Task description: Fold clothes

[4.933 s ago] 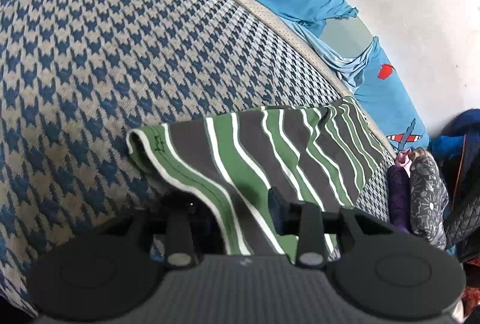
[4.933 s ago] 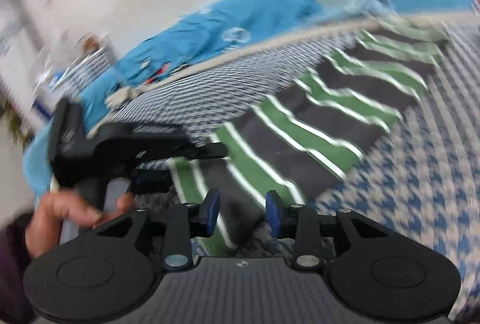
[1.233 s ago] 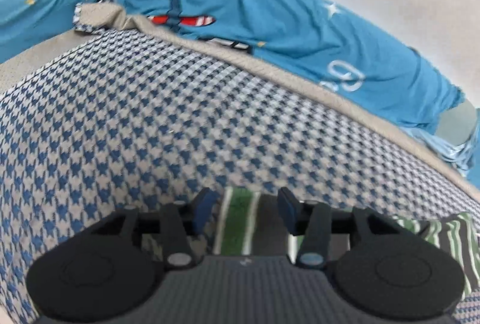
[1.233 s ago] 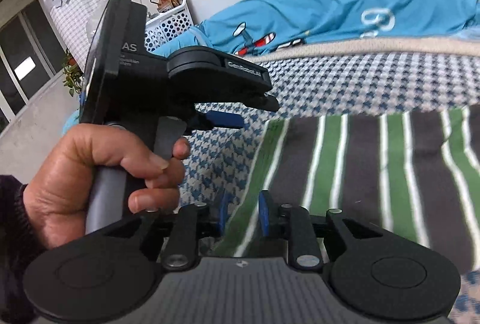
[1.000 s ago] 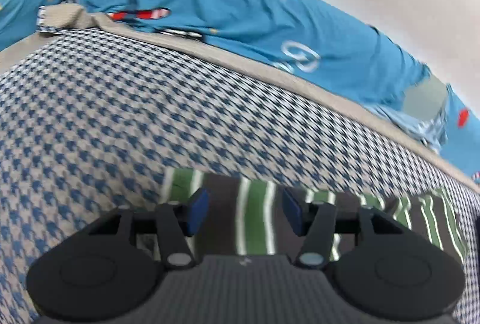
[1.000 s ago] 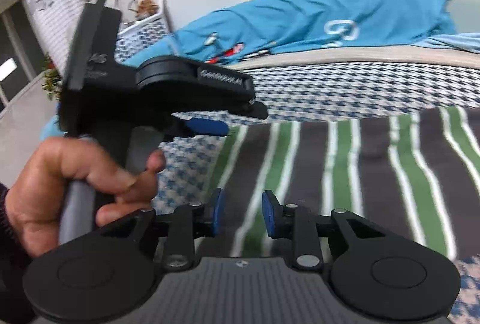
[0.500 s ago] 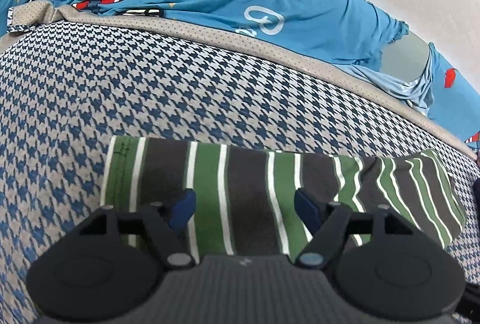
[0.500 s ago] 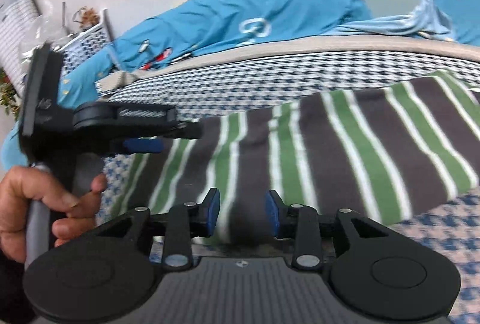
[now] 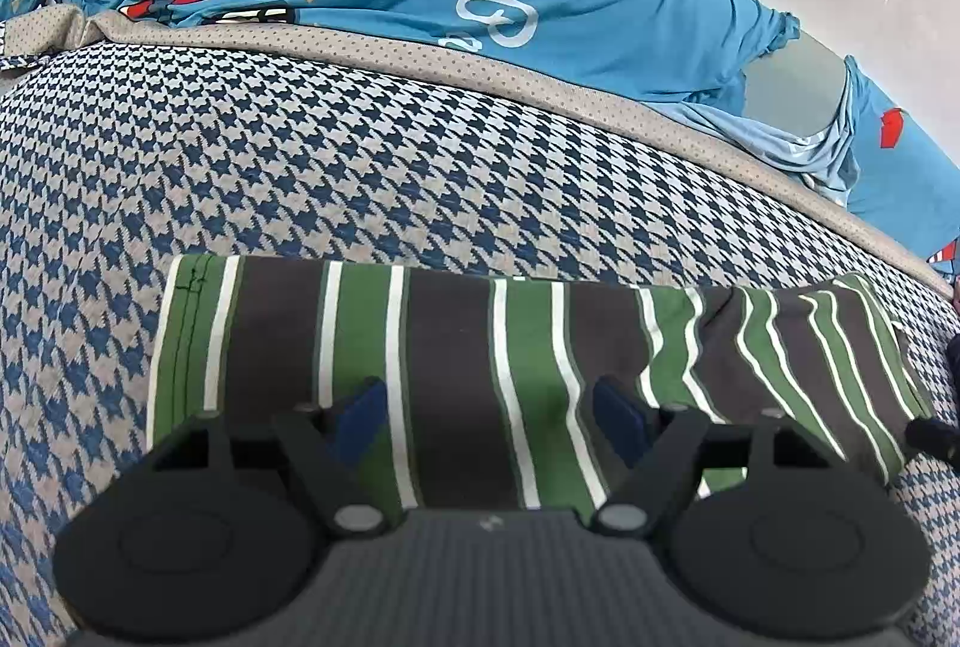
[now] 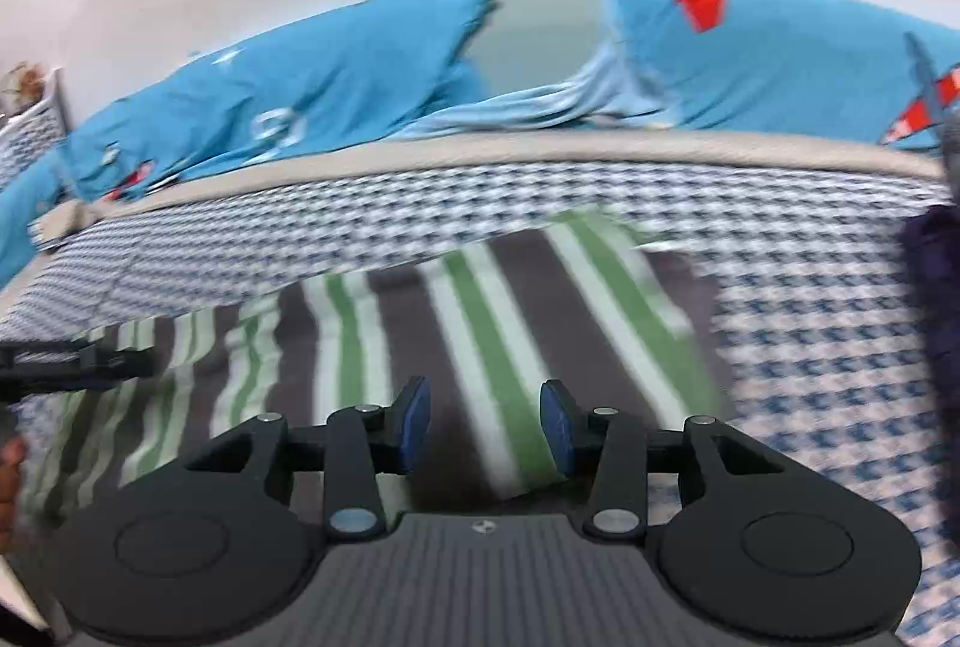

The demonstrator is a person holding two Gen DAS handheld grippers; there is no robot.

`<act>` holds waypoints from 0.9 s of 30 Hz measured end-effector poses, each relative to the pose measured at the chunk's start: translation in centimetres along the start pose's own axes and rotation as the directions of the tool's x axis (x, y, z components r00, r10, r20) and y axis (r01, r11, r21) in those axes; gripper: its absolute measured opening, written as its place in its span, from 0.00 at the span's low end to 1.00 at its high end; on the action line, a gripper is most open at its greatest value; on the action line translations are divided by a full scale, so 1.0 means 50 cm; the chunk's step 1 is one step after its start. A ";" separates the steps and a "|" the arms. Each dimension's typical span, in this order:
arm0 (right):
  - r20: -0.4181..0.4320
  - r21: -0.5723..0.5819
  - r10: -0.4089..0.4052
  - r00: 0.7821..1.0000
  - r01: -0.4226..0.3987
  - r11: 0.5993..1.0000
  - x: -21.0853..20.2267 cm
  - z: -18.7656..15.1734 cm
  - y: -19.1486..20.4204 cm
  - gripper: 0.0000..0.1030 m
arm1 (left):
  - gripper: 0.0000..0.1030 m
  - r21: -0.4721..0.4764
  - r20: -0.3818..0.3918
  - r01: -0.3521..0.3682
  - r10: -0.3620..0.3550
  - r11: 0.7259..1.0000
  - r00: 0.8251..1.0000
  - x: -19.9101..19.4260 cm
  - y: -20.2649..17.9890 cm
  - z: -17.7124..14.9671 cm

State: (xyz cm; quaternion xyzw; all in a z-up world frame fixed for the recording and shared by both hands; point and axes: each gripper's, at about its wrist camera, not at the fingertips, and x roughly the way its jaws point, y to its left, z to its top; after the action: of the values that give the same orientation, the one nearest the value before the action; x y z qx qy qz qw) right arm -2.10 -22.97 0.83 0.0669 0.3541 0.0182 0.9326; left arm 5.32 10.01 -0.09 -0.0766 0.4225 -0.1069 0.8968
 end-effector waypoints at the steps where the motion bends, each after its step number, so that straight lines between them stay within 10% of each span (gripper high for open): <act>1: 0.005 0.009 -0.022 1.000 0.022 1.000 0.002 0.001 -0.015 0.39 | 0.72 -0.002 0.000 -0.002 0.002 1.000 1.000 0.002 -0.001 0.001; 19: -0.036 0.201 -0.096 0.995 0.101 0.974 0.087 0.012 -0.146 0.50 | 0.76 -0.064 -0.001 -0.072 0.072 0.995 0.997 0.030 0.001 0.025; 27: -0.017 0.143 -0.150 0.989 0.151 0.978 0.091 0.009 -0.132 0.08 | 0.79 -0.070 -0.006 -0.103 0.103 0.992 0.995 0.044 0.009 0.032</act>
State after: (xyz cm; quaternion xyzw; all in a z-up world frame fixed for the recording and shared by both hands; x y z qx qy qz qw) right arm 1.52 -29.21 -2.72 0.1069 0.3614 -0.0776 0.9230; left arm 7.99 9.97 -0.79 -0.0860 0.4307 -0.0457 0.8972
